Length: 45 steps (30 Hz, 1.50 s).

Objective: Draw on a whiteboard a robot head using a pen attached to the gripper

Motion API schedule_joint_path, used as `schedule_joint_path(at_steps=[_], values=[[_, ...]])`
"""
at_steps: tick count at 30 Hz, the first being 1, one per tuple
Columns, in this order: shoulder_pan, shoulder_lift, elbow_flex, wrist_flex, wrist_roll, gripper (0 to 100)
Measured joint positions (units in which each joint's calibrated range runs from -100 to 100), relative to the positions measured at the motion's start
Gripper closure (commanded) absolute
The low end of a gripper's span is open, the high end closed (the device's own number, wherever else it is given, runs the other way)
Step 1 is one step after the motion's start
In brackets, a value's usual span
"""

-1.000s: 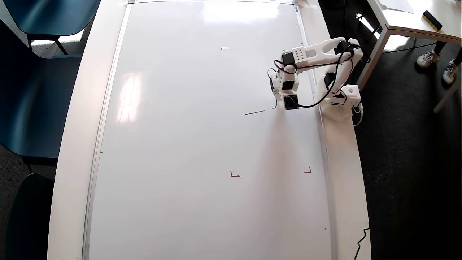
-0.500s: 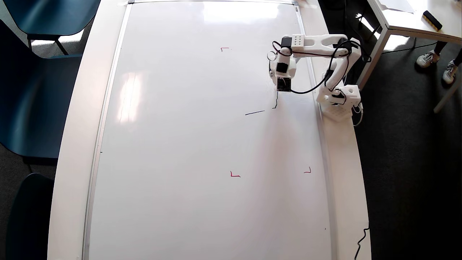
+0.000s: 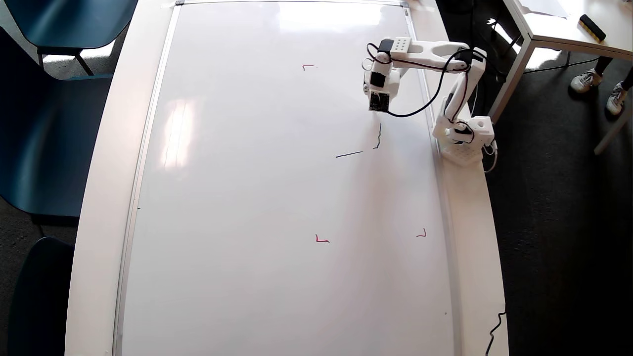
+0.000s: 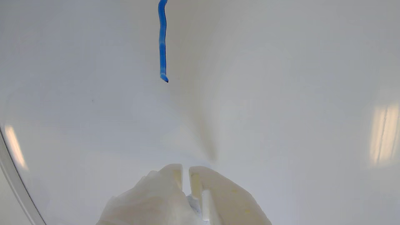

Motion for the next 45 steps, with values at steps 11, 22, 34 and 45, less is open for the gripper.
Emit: schedule_joint_path(at_steps=[11,22,34,45], values=[[4.15,3.64,-0.55,-0.17,0.26,99],[9.65,10.0,-7.13,-1.1,3.33,99],[12.44,18.64,-19.28,-1.01,4.17,99],[8.07,23.21,-24.67,-1.69,2.75,99]])
